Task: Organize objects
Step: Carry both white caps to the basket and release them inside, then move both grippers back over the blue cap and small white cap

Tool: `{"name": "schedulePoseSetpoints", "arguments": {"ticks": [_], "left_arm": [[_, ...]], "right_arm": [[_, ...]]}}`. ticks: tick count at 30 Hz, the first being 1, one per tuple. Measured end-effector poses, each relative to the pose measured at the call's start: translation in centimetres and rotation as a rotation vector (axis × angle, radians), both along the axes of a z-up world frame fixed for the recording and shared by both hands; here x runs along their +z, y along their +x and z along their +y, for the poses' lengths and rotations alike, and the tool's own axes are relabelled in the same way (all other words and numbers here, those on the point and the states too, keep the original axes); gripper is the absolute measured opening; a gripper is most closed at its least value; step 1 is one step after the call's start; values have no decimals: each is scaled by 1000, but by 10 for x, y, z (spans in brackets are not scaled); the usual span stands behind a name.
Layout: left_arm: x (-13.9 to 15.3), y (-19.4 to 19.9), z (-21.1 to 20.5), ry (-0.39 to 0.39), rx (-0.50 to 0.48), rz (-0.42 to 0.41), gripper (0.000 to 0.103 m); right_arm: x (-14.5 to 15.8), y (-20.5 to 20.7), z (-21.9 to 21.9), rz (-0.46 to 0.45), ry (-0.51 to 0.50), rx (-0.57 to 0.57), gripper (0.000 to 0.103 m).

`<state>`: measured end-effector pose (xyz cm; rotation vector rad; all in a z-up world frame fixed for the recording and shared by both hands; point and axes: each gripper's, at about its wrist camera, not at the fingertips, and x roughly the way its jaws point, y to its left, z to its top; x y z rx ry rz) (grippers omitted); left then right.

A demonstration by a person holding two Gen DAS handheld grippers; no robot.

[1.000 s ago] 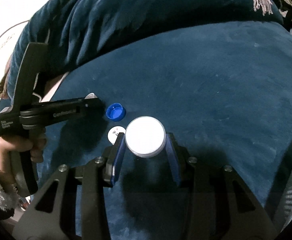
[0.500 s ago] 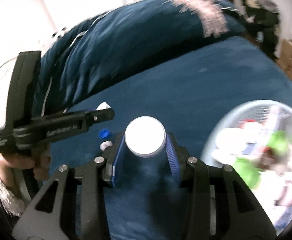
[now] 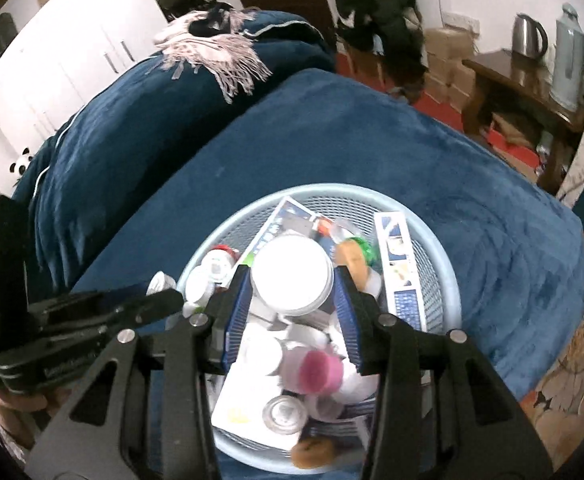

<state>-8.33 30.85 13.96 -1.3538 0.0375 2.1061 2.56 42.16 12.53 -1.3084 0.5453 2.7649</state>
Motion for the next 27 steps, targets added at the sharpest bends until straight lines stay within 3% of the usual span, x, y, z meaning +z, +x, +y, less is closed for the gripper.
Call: {"name": "schedulePoseSetpoints", "arguments": {"ticks": [1, 2, 4, 6, 7, 11, 15, 27], "left_arm": [[1, 1, -2, 1, 4, 5, 78], [2, 2, -4, 1, 9, 17, 87], [6, 3, -9, -4, 18, 40, 89], [8, 5, -16, -23, 37, 62, 95], [8, 5, -19, -42, 52, 76, 99], [9, 6, -37, -108, 114, 123, 102], [10, 5, -66, -117, 165, 130, 102], [-12, -3, -166, -148, 309, 102, 102]], "right_arm": [[0, 0, 1, -9, 5, -2, 43], [0, 0, 0, -13, 19, -6, 48], [3, 8, -1, 9, 50, -15, 61], [6, 12, -5, 37, 74, -20, 81], [7, 13, -5, 43, 83, -25, 82], [6, 11, -15, 31, 98, 0, 83], [11, 13, -31, 56, 119, 35, 101], [19, -11, -121, 88, 165, 211, 102]]}}
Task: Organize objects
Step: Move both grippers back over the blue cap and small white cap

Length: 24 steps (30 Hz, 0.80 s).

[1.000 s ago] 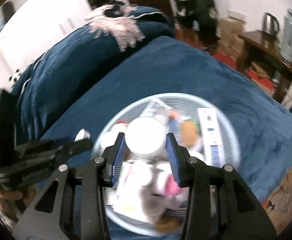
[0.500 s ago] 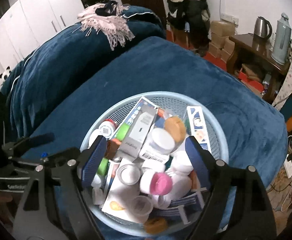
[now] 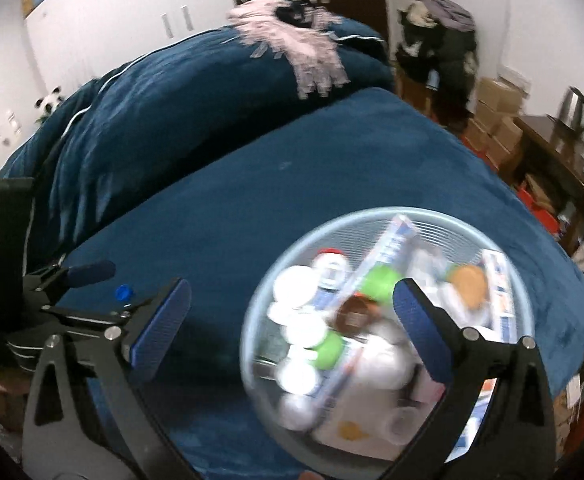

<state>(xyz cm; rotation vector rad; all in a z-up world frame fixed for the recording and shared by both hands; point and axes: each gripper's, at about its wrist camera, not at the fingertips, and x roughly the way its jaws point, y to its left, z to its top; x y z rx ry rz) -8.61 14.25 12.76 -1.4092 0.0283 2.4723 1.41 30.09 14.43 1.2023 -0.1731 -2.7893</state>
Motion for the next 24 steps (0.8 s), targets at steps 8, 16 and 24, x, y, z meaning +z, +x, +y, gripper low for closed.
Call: {"name": "schedulePoseSetpoints", "arguments": {"ticks": [8, 16, 24], "left_arm": [[-28, -19, -121, -11, 244, -46, 102], [-67, -14, -213, -22, 470, -116, 102], [-89, -17, -221, -92, 457, -134, 101]], "right_arm": [[-19, -16, -88, -30, 45, 175, 102], [-84, -38, -172, -161, 47, 355, 101], [-142, -69, -232, -298, 44, 461, 87]]}}
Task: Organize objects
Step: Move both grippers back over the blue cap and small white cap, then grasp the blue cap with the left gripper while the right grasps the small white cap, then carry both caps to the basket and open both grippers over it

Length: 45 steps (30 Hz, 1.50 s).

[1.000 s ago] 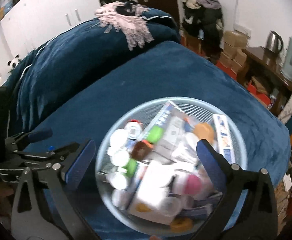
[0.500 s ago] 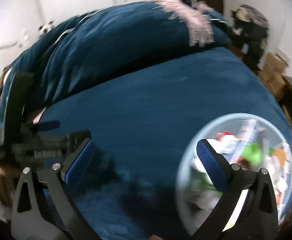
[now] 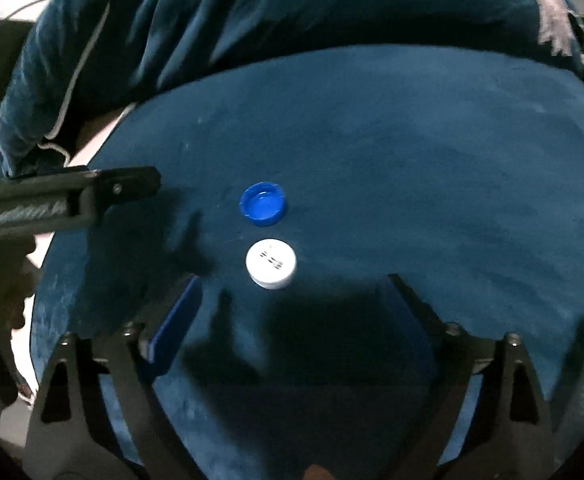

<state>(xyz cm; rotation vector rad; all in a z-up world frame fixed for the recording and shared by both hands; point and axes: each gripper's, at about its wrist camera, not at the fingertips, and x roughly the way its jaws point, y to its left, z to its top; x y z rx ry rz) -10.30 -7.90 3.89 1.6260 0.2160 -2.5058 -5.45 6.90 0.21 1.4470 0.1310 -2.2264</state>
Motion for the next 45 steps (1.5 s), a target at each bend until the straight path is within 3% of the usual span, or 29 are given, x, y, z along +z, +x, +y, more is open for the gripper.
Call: {"name": "schedulePoseSetpoints", "arguments": {"ticks": [1, 2, 3, 4, 9, 15, 16, 18, 19, 24, 29, 32, 37, 42, 45], "left_arm": [[-1, -1, 1, 4, -3, -2, 100], [-1, -2, 2, 7, -8, -2, 99], [-2, -2, 4, 9, -16, -2, 99], [-3, -4, 7, 10, -28, -1, 97], [-6, -11, 37, 10, -122, 3, 95], [-15, -25, 79, 5, -231, -4, 84], [-17, -27, 82, 6, -237, -8, 79], [-25, -31, 85, 15, -248, -29, 52], [-30, -33, 86, 20, -256, -55, 31], [-25, -32, 82, 55, -264, -45, 30], [1, -25, 81, 176, -277, 2, 30], [18, -20, 94, 193, -313, 23, 30], [53, -3, 139, 193, -429, 74, 30], [97, 10, 204, 197, -585, 149, 30], [119, 19, 248, 267, -657, 168, 30]], "right_arm": [[-3, -2, -2, -13, -4, 2, 84], [-8, -5, -4, -38, -8, 6, 69], [-11, -5, -6, -55, -4, 10, 43], [-12, -4, -5, -50, 8, 15, 31], [3, 9, 21, -21, -53, -17, 30], [13, 21, 55, -5, -80, -101, 30], [14, 22, 57, -3, -80, -104, 30], [16, 23, 59, 7, -77, -108, 30], [17, 23, 59, 11, -77, -109, 30], [20, 26, 66, 20, -92, -124, 31], [32, 34, 79, 36, -116, -153, 31], [44, 42, 91, 58, -132, -169, 31], [76, 61, 122, 124, -163, -234, 31], [108, 84, 181, 194, -172, -366, 31], [119, 95, 225, 223, -157, -463, 31]]}}
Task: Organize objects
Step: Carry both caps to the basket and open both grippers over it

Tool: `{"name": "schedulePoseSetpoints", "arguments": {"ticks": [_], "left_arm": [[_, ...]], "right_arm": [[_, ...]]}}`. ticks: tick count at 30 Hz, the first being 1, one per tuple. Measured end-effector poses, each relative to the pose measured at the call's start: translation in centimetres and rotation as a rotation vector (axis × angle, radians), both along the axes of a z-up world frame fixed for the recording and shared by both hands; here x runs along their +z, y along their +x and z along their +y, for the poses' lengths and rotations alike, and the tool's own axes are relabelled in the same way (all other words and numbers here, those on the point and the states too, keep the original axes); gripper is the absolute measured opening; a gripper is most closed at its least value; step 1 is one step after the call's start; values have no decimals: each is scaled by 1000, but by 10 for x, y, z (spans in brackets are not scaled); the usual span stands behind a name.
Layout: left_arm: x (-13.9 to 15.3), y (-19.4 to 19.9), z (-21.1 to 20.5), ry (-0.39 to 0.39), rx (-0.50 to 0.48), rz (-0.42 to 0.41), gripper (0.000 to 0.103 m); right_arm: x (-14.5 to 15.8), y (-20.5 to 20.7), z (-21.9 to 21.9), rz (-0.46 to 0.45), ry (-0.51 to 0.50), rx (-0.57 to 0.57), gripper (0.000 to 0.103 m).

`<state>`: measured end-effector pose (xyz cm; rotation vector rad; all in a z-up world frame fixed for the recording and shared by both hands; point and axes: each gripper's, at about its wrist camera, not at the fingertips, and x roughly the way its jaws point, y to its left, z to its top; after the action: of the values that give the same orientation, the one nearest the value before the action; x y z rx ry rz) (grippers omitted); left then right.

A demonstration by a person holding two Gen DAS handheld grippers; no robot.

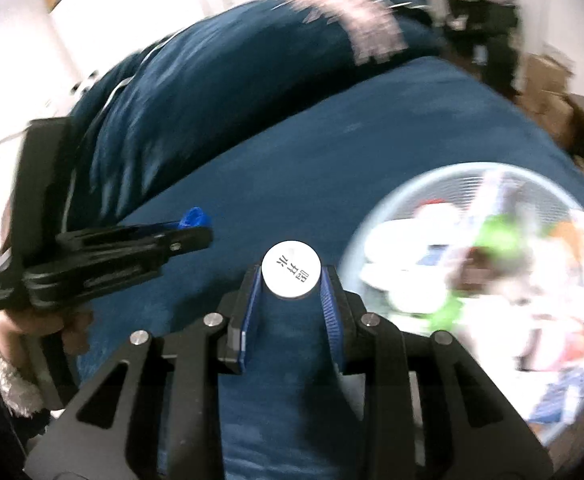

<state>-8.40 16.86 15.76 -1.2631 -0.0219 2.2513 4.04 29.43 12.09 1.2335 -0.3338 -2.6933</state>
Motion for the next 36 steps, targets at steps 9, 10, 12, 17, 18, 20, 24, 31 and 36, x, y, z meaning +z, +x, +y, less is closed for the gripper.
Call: {"name": "schedulePoseSetpoints", "arguments": {"ticks": [9, 10, 12, 17, 18, 20, 24, 31, 36], "left_arm": [[7, 22, 105, -36, -200, -18, 30], [5, 22, 111, -37, -210, -26, 30], [1, 21, 122, -45, -222, -43, 32], [-7, 22, 126, -48, -210, -71, 82], [-7, 22, 124, -50, -200, -69, 85], [-7, 22, 117, -63, -168, -56, 98], [-7, 22, 102, -107, -103, -21, 102], [-2, 26, 76, -138, -43, -6, 102], [6, 32, 55, -146, -16, 13, 102]], "right_arm": [[14, 25, 88, -3, -5, -205, 32], [12, 26, 90, -8, -5, -205, 32], [8, 25, 93, -27, -26, -201, 32], [3, 25, 103, -64, -54, -208, 32], [3, 26, 104, -63, -51, -211, 35], [5, 27, 105, -61, -37, -218, 50], [8, 30, 110, -59, -23, -247, 84], [15, 36, 102, -38, -27, -236, 97], [21, 39, 83, -18, -1, -204, 97]]}}
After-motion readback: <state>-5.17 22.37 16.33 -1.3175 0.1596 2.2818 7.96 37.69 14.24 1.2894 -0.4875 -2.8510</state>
